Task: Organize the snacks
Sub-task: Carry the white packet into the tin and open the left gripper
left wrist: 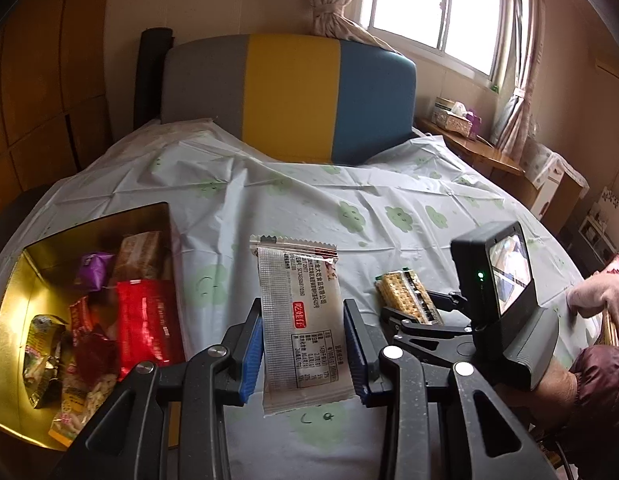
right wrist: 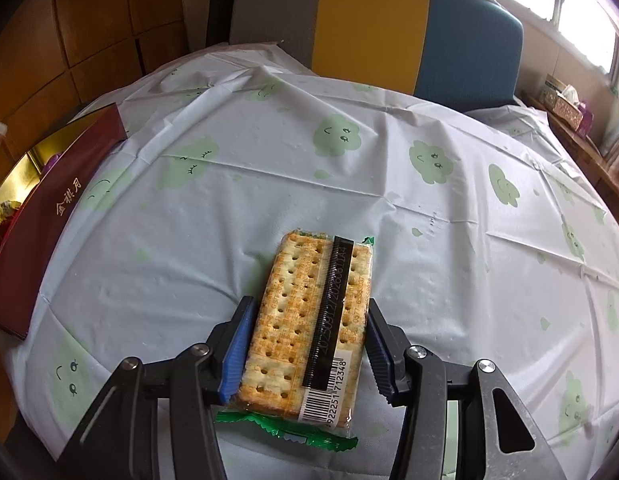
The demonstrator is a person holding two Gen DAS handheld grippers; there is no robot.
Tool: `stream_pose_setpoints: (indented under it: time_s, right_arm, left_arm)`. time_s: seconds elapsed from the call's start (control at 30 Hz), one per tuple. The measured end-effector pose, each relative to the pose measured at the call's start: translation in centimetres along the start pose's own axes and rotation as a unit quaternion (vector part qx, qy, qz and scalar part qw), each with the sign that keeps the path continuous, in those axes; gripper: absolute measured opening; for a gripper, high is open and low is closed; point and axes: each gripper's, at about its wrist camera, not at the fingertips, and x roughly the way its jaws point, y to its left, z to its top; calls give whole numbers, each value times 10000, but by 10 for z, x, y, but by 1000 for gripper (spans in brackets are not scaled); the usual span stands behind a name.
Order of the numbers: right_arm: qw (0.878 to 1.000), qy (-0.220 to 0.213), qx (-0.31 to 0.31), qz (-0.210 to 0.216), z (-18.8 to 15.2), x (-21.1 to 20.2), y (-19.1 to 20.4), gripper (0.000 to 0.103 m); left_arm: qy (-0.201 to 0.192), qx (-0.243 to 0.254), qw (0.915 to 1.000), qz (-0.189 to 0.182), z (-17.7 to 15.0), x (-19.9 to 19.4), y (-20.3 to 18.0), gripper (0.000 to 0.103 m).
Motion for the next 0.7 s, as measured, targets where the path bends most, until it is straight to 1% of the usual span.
stream_pose_setpoints:
  time_s: [0.2,0.37,0.5,0.57,0.63,0.7]
  right_arm:
    - [9999,-146,-78,-35,-9,-2,5,53]
    - [9999,-154,-49,14,-13,-4,3,54]
    - [9998,-165,-52,14,-13,-6,2,54]
    - [9999,-159,-59,3,-12,-6,3,54]
    - [9999,-159,-50,9,-12,-6,3,54]
    - [9999,-156,-55,-1,-11,-5,3,54]
  left_arm:
    - [2,-157,9998,89,-1,-6,13,37]
    - [50,-324,9993,165,-3,-6,26,37]
    - [40,-545,9984,173,-1,-11,45,37]
    - [40,-765,9969,181,0,-16,63,37]
    - [36,-1095,9938,207,1,-22,87,37]
    - [6,-1529,9879,266,1,-30,119,37]
